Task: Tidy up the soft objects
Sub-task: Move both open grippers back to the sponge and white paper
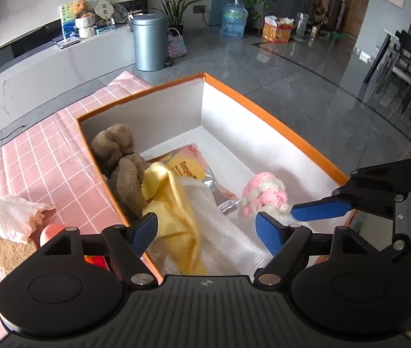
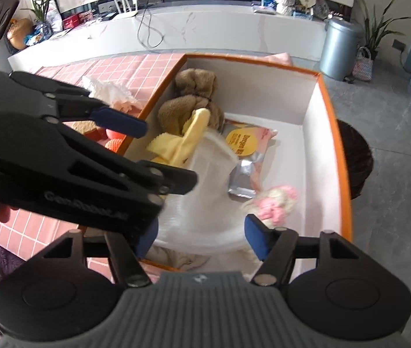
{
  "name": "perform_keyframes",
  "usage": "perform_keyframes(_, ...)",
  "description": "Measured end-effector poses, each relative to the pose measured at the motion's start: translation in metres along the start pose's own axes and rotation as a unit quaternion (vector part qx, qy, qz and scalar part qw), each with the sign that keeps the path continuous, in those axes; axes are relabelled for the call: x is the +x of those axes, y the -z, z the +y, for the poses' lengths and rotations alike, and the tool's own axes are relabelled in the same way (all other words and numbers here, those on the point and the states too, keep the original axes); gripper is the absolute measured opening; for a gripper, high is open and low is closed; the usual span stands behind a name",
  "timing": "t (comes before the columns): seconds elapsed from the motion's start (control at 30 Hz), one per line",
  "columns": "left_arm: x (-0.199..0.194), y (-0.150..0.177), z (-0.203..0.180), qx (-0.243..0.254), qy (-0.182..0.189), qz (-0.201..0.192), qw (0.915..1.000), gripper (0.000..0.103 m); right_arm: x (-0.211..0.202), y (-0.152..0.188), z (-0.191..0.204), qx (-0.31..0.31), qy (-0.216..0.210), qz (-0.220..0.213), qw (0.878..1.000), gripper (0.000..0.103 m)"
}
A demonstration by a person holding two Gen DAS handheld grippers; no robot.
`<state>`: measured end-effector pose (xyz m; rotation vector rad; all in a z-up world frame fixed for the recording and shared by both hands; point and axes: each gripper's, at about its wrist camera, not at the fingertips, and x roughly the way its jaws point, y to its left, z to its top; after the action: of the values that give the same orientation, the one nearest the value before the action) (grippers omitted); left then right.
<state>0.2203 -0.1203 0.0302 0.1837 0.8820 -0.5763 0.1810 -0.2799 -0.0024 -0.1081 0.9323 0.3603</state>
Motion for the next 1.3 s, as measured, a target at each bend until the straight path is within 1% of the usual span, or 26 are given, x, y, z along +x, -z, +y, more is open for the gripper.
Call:
perform_keyframes(0.03,-0.004,0.000,0.002,-0.005,0.003,-0.006,1.0000,0.096,-0.004,0.000,0.000,0.001,0.005,-0.005,1.000,0.074)
perform_keyframes(0.07,-0.008,0.000,0.003,-0.010,0.005,-0.013,0.9999,0.096,-0.008,-0.001,-0.001,0.002,0.011,-0.011,1.000,0.076)
perform_keyframes(0.13,-0.015,0.001,0.007,-0.024,0.012,-0.025,0.9993,0.096,-0.015,-0.001,-0.001,0.007,0.023,-0.022,0.999,0.077)
perform_keyframes(0.2,-0.024,0.002,0.011,-0.041,0.027,-0.043,0.9979,0.096,-0.021,-0.001,-0.002,0.017,0.038,-0.033,0.999,0.077)
perform_keyframes(0.23,-0.029,0.004,0.014,-0.051,0.036,-0.057,0.9964,0.096,-0.023,0.000,-0.001,0.022,0.047,-0.040,0.998,0.078)
perform_keyframes(0.3,-0.038,0.008,0.019,-0.071,0.049,-0.084,0.9928,0.096,-0.029,0.002,0.001,0.030,0.062,-0.060,0.996,0.082)
perform_keyframes(0.33,-0.043,0.011,0.021,-0.080,0.052,-0.099,0.9905,0.096,-0.033,0.004,0.003,0.034,0.071,-0.072,0.994,0.085)
perform_keyframes(0.37,-0.048,0.014,0.023,-0.087,0.051,-0.114,0.9883,0.096,-0.035,0.005,0.005,0.038,0.079,-0.084,0.993,0.086)
perform_keyframes(0.5,-0.066,0.027,0.028,-0.104,0.035,-0.169,0.9795,0.096,-0.043,0.010,0.016,0.055,0.105,-0.126,0.985,0.086)
perform_keyframes(0.57,-0.075,0.035,0.029,-0.104,0.019,-0.195,0.9751,0.096,-0.045,0.013,0.024,0.061,0.114,-0.147,0.981,0.086)
perform_keyframes(0.73,-0.092,0.061,0.035,-0.115,-0.022,-0.239,0.9640,0.096,-0.048,0.020,0.051,0.057,0.125,-0.202,0.970,0.086)
perform_keyframes(0.83,-0.099,0.075,0.044,-0.134,-0.049,-0.246,0.9588,0.096,-0.044,0.022,0.073,0.039,0.131,-0.225,0.965,0.086)
perform_keyframes(0.9,-0.105,0.083,0.054,-0.156,-0.068,-0.245,0.9546,0.096,-0.041,0.023,0.088,0.022,0.133,-0.238,0.962,0.086)
perform_keyframes(1.03,-0.113,0.099,0.072,-0.169,-0.091,-0.243,0.9507,0.096,-0.035,0.025,0.121,-0.007,0.126,-0.265,0.956,0.086)
perform_keyframes(1.1,-0.116,0.106,0.080,-0.175,-0.098,-0.245,0.9485,0.089,-0.031,0.024,0.132,-0.014,0.113,-0.271,0.956,0.086)
perform_keyframes(1.17,-0.118,0.114,0.089,-0.181,-0.105,-0.240,0.9480,0.084,-0.024,0.022,0.144,-0.020,0.103,-0.270,0.957,0.086)
perform_keyframes(1.3,-0.121,0.128,0.106,-0.192,-0.120,-0.235,0.9453,0.078,-0.009,0.017,0.166,-0.028,0.086,-0.266,0.960,0.086)
